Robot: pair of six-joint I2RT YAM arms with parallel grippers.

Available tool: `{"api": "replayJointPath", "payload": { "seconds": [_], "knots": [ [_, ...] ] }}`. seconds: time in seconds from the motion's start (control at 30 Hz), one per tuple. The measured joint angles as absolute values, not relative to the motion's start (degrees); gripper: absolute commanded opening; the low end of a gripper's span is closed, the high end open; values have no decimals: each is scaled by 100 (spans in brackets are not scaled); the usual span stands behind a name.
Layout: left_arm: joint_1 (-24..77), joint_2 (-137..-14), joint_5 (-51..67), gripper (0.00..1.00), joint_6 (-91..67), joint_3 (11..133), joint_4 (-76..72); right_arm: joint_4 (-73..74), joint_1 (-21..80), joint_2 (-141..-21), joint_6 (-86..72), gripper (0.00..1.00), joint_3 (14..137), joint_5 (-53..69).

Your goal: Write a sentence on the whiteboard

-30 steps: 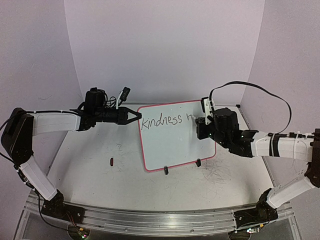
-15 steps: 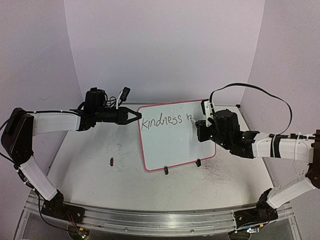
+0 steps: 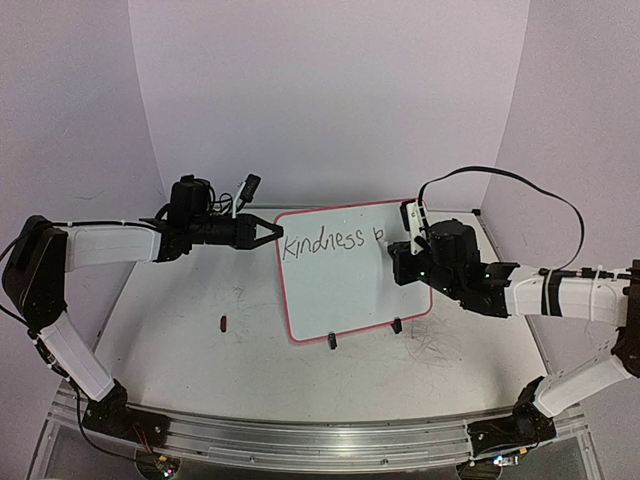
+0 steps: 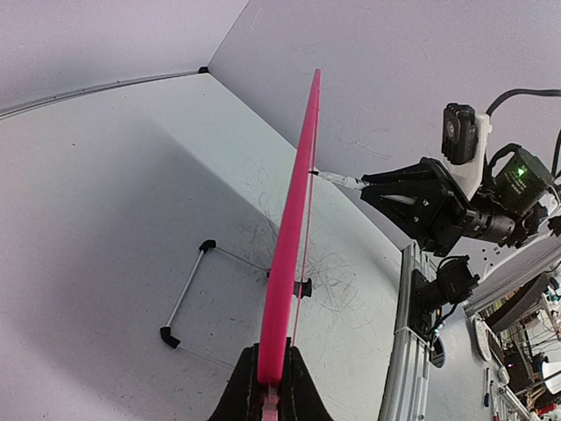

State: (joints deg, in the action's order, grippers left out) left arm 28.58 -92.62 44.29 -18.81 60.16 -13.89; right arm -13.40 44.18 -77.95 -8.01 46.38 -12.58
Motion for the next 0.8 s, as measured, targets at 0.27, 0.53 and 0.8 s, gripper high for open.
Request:
{"api": "replayJointPath", "payload": {
  "seconds": [0.27,0.53,0.8],
  "knots": [
    [2858,-9262,4429,0,-1876,6016,-1389,-1423,4307,-7399,-851,0,4413,-1273],
    [2858,-9262,4431,0,-1845,6016,-1387,-1528,4265,-7544,-843,0,4412,-1273],
    [2858,-9262,4431,0,-1841,6016,-1387,-1620,4248,-7690,-843,0,4412,-1279]
  ]
}}
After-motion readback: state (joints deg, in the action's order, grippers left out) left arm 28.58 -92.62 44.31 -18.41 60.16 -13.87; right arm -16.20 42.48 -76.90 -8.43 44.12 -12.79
